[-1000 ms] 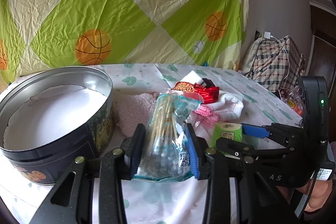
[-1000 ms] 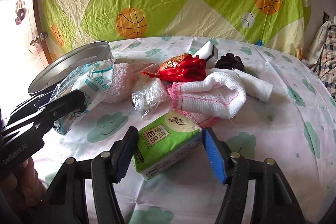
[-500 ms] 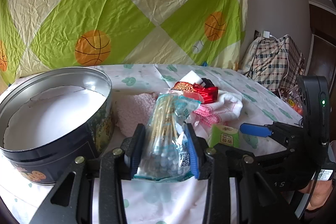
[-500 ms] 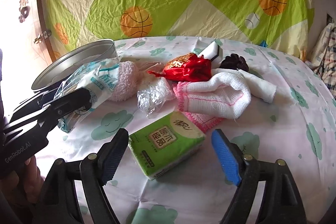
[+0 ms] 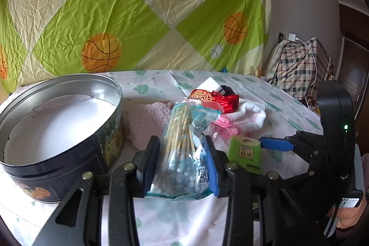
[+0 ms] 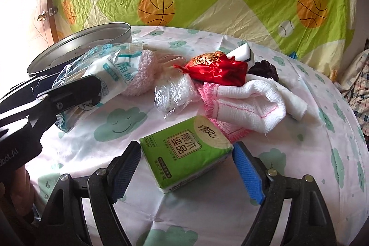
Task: Organize soft objects
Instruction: 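Close the right tool on the green tissue pack and lift it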
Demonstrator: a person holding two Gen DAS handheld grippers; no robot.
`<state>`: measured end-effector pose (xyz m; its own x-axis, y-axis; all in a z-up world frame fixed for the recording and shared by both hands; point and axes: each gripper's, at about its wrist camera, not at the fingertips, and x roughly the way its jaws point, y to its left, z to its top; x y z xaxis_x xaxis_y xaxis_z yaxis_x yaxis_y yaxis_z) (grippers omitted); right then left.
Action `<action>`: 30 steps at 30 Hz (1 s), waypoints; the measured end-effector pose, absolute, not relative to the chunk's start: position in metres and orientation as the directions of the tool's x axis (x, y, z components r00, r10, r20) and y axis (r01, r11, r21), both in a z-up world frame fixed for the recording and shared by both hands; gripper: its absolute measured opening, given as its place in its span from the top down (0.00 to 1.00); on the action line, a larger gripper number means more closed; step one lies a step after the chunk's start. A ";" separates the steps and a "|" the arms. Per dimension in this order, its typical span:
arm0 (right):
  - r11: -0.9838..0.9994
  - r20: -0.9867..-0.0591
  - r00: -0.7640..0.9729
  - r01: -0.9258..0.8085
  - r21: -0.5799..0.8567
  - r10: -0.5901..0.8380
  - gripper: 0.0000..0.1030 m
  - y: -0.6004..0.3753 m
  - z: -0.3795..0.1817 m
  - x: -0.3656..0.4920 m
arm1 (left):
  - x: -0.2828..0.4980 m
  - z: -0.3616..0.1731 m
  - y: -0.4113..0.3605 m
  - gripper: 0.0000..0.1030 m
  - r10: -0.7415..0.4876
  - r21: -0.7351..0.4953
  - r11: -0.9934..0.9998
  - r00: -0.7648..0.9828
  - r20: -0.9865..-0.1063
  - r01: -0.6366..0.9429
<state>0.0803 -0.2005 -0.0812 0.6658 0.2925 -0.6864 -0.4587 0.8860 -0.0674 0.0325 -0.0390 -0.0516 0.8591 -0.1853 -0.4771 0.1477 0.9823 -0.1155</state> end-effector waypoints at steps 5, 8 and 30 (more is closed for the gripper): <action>0.882 -0.690 0.671 -0.461 -0.100 0.272 0.21 -0.195 -0.081 0.080 | 0.032 -0.052 -0.040 0.64 -0.186 -0.115 0.982 0.858 -0.478 0.149; 0.877 -0.681 0.672 -0.472 -0.092 0.291 0.22 -0.196 -0.080 0.079 | 0.032 -0.052 -0.040 0.64 -0.187 -0.115 0.982 0.858 -0.478 0.149; 0.895 -0.391 0.832 -0.444 -0.045 0.394 0.23 -0.213 -0.054 0.044 | 0.022 -0.045 -0.031 0.64 -0.168 -0.151 0.982 0.903 -0.395 0.117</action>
<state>0.0441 -0.2135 -0.0540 0.8320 0.3936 -0.3908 -0.4443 0.8947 -0.0448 0.0217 -0.0307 -0.0447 0.9032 -0.1681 -0.3950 0.1169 0.9817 -0.1506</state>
